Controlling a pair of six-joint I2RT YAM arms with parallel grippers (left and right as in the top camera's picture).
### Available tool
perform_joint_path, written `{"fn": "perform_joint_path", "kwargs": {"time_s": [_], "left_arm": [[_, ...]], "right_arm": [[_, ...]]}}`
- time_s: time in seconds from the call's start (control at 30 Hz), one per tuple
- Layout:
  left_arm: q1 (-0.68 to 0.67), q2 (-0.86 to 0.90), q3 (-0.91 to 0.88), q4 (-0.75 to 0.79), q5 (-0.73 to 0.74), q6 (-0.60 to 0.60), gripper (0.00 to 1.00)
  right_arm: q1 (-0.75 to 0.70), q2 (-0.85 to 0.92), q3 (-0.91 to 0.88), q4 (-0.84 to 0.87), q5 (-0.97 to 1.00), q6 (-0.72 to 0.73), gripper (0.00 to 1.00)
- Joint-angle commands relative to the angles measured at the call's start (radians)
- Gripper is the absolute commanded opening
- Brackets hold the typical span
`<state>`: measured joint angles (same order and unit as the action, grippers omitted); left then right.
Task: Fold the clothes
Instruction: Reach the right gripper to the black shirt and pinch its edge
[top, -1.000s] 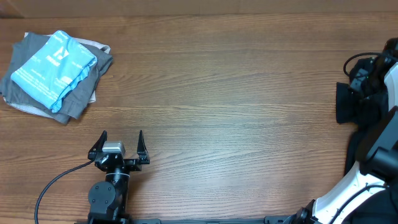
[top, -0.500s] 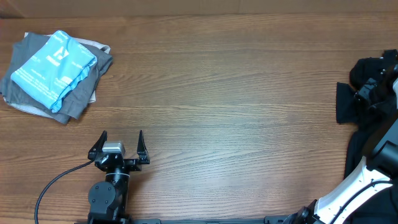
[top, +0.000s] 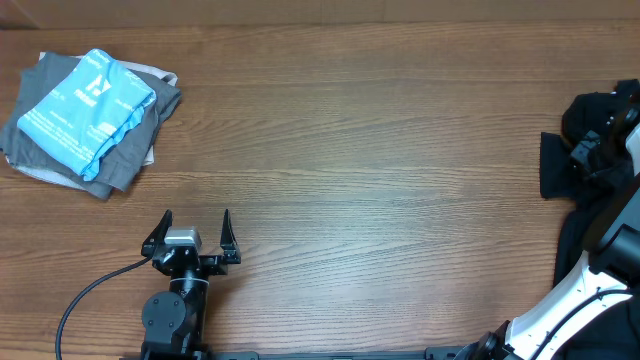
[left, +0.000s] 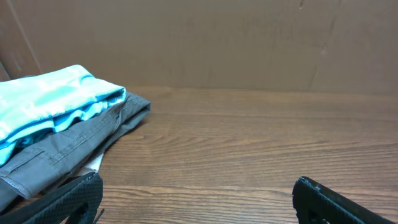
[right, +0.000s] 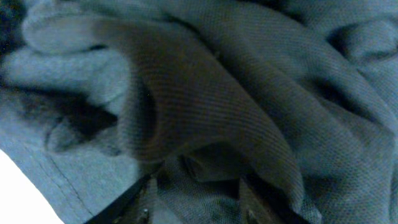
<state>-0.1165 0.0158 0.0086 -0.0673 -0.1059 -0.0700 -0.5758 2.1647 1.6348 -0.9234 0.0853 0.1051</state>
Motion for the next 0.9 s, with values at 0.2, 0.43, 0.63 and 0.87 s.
{"fn": "perform_joint_path", "kwargs": {"time_s": [0.2,0.43,0.63,0.87], "left_arm": [[-0.005,-0.011,-0.004,0.001,0.002,0.021,1.00],[-0.005,-0.011,-0.004,0.001,0.002,0.021,1.00],[-0.005,-0.011,-0.004,0.001,0.002,0.022,1.00],[-0.005,-0.011,-0.004,0.001,0.002,0.022,1.00]], "right_arm": [[-0.003,0.005,-0.026,0.018,0.002,0.000,0.39],[-0.003,0.004,0.000,0.012,-0.066,0.001,0.12],[-0.003,0.003,0.182,-0.133,-0.084,0.000,0.04],[-0.005,0.003,0.403,-0.290,-0.084,0.000,0.04]]}}
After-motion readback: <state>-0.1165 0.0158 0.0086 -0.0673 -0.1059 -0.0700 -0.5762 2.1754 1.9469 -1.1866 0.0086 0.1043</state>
